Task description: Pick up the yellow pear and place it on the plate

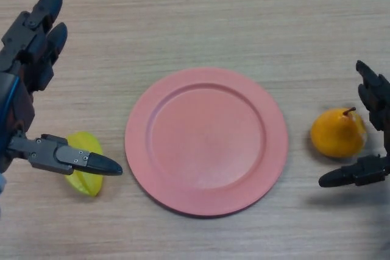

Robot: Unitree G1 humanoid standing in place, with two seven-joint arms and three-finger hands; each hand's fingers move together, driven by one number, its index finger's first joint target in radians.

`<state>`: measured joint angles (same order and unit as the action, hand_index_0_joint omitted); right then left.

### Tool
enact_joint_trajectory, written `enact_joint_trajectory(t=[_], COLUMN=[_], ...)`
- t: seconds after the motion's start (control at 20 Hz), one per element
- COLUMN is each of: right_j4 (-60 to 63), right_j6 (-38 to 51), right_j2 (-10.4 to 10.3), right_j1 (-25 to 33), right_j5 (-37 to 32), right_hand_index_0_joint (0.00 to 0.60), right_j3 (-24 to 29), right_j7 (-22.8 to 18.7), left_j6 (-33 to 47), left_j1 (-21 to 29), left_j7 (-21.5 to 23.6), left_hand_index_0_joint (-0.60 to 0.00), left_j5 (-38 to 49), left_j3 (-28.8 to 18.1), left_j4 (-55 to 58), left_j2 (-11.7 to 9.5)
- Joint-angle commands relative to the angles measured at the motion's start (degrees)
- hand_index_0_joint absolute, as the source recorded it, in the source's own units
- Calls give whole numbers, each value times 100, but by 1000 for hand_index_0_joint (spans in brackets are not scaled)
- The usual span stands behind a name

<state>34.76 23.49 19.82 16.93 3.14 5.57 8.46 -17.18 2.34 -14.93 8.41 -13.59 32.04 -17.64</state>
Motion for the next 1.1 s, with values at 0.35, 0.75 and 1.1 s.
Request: enact_joint_trajectory(t=[0.35, 0.75, 1.1], right_j4=[991, -262, -2998], right_j6=[1257, 121, -2054], right_j2=[371, 345, -319], right_j1=[751, 455, -6], right_j5=[233, -417, -1130], right_hand_index_0_joint=[550, 600, 600], right_j3=[249, 373, -70], right_j7=[-819, -679, -467], left_j6=[657, 618, 405], left_j1=[68, 42, 71], left_j7=[191, 176, 129], left_hand_index_0_joint=[0, 0, 0], left_j5=[21, 70, 254], left_j3=[-424, -477, -501], left_j4=[226, 122, 190], left_j2=[-136, -129, -171])
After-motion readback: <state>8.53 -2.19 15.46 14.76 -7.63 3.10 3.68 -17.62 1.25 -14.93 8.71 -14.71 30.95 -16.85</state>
